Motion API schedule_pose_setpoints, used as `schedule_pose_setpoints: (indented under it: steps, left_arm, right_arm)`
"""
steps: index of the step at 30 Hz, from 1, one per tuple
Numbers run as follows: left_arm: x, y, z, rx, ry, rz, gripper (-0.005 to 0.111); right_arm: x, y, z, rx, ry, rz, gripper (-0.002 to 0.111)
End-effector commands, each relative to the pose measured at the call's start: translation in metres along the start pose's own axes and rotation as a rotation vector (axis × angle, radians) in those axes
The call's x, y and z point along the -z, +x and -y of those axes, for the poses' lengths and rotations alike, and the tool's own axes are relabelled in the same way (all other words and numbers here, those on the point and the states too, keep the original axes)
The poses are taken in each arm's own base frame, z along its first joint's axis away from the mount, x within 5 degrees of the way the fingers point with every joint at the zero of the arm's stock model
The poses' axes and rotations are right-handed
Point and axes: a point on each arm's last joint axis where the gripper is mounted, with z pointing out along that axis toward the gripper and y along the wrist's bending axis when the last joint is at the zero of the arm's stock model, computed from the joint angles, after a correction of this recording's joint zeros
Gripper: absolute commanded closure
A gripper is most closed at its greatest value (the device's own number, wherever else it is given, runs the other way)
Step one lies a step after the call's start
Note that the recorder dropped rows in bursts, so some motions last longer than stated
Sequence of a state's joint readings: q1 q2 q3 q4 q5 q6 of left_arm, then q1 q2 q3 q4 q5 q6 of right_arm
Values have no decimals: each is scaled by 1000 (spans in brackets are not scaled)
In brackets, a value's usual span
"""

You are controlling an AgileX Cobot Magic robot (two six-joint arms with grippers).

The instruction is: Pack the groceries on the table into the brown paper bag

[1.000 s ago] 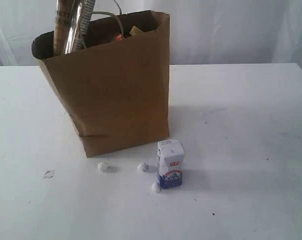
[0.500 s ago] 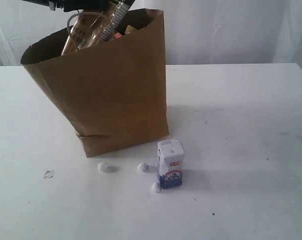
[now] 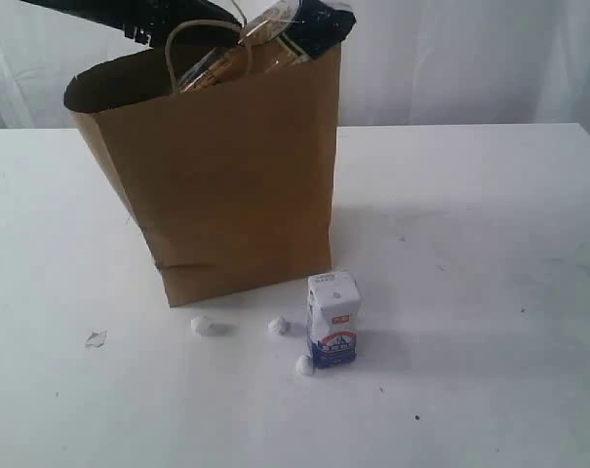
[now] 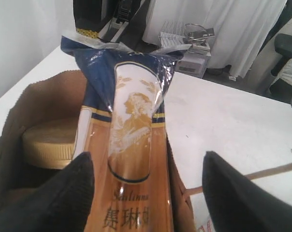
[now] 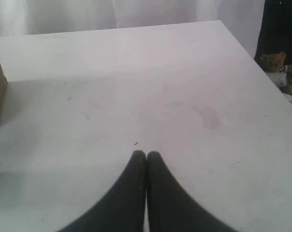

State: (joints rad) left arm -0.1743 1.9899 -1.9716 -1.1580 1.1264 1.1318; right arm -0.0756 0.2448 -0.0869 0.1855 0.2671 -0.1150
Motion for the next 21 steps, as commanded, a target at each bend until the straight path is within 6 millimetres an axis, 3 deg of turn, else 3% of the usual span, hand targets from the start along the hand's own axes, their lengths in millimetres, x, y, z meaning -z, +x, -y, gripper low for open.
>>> schedule_pose_setpoints:
  steps: [1, 13, 21]
  left_arm:
    - [1, -1, 5, 14, 28, 5, 40]
    - [8, -11, 13, -18, 15, 7, 40]
    - [38, -29, 34, -80, -10, 5, 40]
  right_arm:
    - [-1, 0, 0, -2, 5, 5, 108]
    - [-1, 0, 0, -2, 5, 5, 108]
    - [-1, 0, 0, -2, 5, 5, 108]
